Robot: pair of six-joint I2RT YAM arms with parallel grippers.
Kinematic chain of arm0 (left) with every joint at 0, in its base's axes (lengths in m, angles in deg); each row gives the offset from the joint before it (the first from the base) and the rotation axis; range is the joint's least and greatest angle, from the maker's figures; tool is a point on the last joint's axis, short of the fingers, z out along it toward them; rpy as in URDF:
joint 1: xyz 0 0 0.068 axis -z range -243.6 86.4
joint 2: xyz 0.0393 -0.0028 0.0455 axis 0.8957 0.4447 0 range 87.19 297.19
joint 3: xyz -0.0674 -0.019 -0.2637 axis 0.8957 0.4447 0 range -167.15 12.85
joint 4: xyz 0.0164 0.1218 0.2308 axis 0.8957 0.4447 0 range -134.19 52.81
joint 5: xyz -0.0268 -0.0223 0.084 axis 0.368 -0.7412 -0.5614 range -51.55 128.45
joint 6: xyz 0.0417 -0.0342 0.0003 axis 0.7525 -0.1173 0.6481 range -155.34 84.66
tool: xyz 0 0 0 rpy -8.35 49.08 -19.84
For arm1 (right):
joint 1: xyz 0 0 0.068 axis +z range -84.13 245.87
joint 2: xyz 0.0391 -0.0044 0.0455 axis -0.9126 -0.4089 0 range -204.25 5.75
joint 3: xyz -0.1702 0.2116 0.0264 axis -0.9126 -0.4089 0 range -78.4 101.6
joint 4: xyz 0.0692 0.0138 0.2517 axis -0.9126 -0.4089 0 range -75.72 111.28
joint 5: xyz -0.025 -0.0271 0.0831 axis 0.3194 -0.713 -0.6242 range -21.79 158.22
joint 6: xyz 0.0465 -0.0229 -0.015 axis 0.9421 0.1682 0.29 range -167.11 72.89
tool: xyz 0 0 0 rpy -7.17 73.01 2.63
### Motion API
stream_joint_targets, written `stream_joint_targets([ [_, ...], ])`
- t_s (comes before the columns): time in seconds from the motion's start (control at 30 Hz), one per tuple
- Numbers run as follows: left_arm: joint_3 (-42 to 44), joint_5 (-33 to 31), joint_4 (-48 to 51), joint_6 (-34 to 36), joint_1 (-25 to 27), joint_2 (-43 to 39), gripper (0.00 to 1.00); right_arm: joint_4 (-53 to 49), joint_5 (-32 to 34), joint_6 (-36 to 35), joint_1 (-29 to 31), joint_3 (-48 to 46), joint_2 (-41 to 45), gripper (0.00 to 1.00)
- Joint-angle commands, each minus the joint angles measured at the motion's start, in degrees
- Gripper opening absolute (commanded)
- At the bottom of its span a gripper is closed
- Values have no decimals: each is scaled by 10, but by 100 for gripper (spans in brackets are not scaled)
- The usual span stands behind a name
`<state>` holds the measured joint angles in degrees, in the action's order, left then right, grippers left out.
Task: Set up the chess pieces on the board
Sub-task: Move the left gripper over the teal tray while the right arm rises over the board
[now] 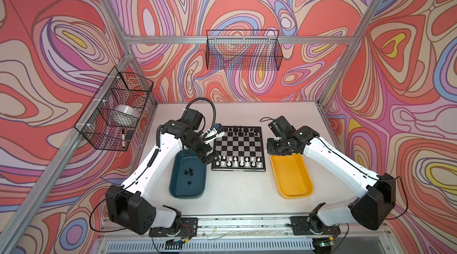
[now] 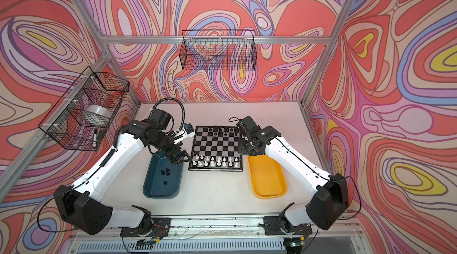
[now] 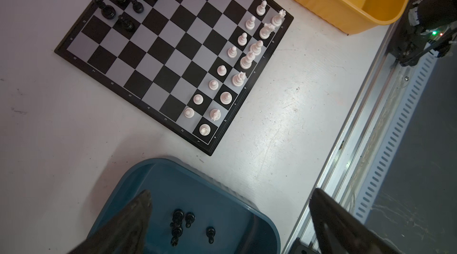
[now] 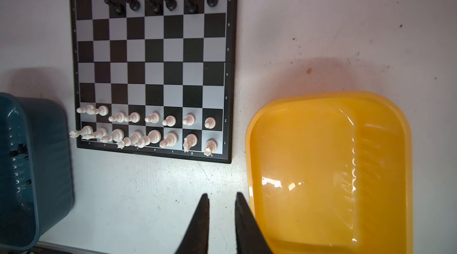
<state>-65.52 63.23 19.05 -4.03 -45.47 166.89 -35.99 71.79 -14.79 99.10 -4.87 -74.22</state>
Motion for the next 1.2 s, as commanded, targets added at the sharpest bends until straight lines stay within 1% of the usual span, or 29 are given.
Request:
stream_joint_targets([
  [0.0, -11, -7, 20, 3, -37, 0, 100, 78, -49, -47, 2, -16, 33, 20],
  [0.2, 23, -9, 11, -5, -110, -21, 100, 94, -104, -94, 7, 4, 7, 20],
  [0.3, 46, -16, 11, -5, -142, -19, 97, 125, -130, -100, 12, 12, -1, 19],
  [0.4, 66, -16, 8, -4, -172, -15, 94, 144, -141, -105, 17, 28, -16, 19],
  [0.5, 86, -34, 2, 8, -191, -16, 92, 152, -153, -111, 24, 49, -40, 19],
  [0.63, 107, -64, 1, 49, -207, -17, 89, 160, -164, -121, 36, 80, -75, 19],
  [0.77, 113, -91, 5, 122, -215, -16, 85, 168, -172, -134, 40, 109, -111, 19],
  [0.9, 93, -97, 33, 189, -216, 5, 78, 158, -176, -153, 39, 153, -149, 19],
  [0.93, 86, -93, 42, 203, -216, 13, 74, 159, -179, -155, 39, 162, -157, 19],
  [0.97, 79, -94, 47, 212, -216, 22, 72, 159, -181, -156, 40, 171, -164, 19],
  [1.1, 62, -104, 53, 243, -216, 48, 66, 157, -181, -155, 39, 194, -181, 18],
  [1.17, 59, -114, 53, 260, -216, 60, 61, 160, -181, -151, 39, 194, -181, 18],
])
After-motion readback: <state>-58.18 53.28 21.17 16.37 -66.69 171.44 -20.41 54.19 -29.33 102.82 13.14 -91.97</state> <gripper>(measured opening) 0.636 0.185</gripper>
